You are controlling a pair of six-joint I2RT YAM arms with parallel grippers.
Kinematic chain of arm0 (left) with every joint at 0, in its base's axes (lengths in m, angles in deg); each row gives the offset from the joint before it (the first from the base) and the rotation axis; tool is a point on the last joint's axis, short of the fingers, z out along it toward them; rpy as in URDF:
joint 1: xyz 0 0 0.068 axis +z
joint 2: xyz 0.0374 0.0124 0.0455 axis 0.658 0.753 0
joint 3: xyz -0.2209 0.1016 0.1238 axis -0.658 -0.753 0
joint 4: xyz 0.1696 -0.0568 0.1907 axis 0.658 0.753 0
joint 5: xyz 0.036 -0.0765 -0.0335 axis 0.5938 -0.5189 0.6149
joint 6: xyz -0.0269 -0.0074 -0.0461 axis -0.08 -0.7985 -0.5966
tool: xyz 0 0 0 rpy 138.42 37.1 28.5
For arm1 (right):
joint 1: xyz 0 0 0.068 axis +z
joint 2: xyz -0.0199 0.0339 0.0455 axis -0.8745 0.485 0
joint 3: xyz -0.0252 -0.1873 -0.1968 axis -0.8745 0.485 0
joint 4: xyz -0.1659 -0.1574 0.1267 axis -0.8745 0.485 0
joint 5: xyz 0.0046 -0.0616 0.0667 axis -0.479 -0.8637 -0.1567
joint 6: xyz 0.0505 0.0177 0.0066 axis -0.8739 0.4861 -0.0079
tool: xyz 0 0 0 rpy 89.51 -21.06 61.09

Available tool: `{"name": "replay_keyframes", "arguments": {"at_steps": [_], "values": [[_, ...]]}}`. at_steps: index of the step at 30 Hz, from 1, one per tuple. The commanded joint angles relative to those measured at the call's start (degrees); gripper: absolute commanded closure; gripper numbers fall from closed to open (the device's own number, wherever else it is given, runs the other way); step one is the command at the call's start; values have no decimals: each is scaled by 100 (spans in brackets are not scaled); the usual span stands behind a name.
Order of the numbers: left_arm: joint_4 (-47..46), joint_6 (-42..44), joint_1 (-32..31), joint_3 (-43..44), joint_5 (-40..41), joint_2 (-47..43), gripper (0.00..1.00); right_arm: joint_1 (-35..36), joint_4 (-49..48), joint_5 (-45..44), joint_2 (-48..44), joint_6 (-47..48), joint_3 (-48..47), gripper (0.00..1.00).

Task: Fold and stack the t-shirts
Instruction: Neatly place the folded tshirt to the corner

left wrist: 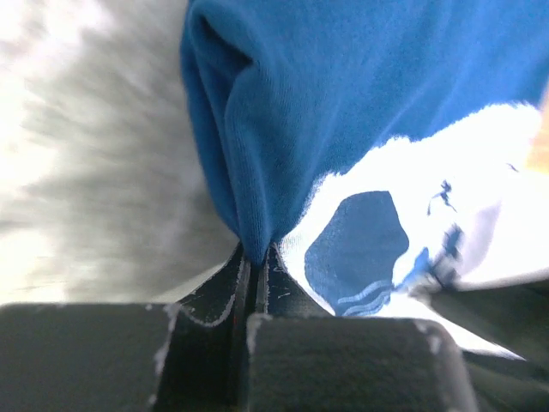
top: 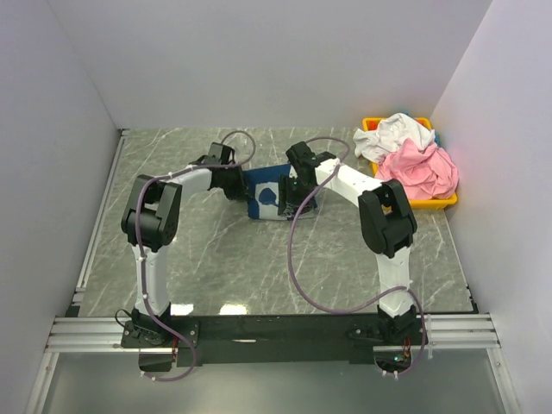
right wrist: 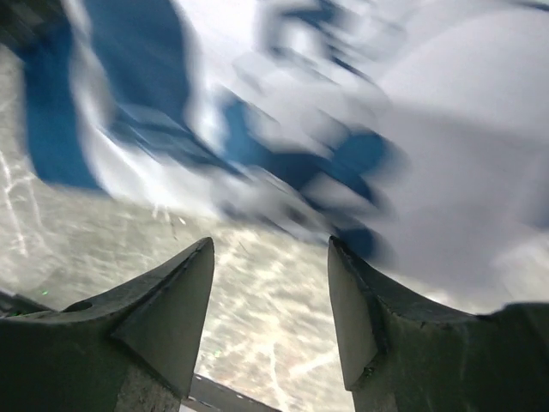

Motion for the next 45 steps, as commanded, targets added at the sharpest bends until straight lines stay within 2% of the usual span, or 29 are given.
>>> {"name": "replay_keyframes", "arguments": {"at_steps": [1, 9, 15, 21, 27, 34, 45], "values": [[1118, 1329, 172, 517, 1676, 80, 100, -65, 445, -560, -739, 183, -20, 37], [1814, 2973, 777, 1291, 2988, 36, 100, -276, 480, -578, -1337, 165, 332, 37], [1885, 3722, 1269, 1651, 3778, 255, 100, -355, 524, -534, -1408, 174, 394, 37], [1727, 4390, 1753, 1976, 4210, 676, 100, -363, 691, -463, -1364, 157, 262, 37], [1472, 4610, 2280, 2749, 4474, 1133, 100, -355, 841, -455, -1390, 87, 244, 37], [1613, 4593, 2738, 3997, 4501, 1723, 100, -355, 1034, -446, -1294, -10, 148, 37], [1551, 4365, 3142, 4666, 4298, 2154, 100, -355, 1201, -411, -1109, -134, -90, 37]]}}
